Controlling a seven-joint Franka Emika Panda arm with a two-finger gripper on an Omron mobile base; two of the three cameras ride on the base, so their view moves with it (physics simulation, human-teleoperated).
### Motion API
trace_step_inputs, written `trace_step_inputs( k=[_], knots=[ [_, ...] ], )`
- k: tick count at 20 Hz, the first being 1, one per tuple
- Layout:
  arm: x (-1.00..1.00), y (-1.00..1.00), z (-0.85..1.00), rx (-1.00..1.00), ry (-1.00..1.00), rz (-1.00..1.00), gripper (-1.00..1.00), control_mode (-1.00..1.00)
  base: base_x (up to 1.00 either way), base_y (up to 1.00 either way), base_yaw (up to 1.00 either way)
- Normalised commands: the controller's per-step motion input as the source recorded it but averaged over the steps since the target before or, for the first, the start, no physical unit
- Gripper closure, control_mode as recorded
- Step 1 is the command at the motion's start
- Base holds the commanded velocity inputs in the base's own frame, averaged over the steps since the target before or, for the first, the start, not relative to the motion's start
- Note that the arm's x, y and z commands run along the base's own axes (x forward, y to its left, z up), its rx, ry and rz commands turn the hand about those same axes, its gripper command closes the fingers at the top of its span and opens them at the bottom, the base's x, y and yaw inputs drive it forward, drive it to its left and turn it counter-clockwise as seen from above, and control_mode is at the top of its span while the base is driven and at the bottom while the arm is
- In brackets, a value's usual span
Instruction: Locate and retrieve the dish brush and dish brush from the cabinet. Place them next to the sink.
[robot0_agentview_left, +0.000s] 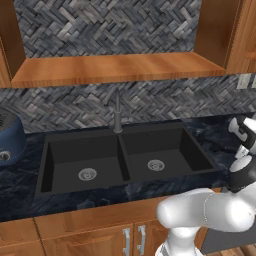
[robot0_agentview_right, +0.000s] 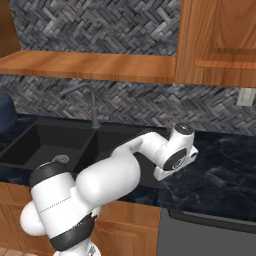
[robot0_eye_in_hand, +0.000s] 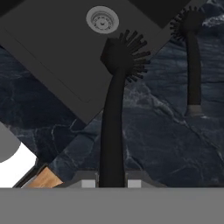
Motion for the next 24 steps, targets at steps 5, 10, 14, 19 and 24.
trace_step_inputs(
  k=[5, 10, 14, 19, 24],
  knots=[
    [0.0, -0.18, -0.32, 0.02, -0.01, 0.03, 1.0, -1.0, 0.0, 0.0, 0.0],
    [0.0, -0.13, -0.24, 0.02, 0.0, 0.02, 1.0, -1.0, 0.0, 0.0, 0.0],
    [0.0, -0.11, -0.16, 0.04, 0.0, 0.02, 1.0, -1.0, 0.0, 0.0, 0.0],
    [0.05, -0.01, -0.14, 0.01, 0.03, 0.02, -1.0, -1.0, 0.0, 0.0, 0.0],
    [0.08, 0.0, -0.14, 0.01, 0.03, 0.02, -1.0, -1.0, 0.0, 0.0, 0.0]
  ],
)
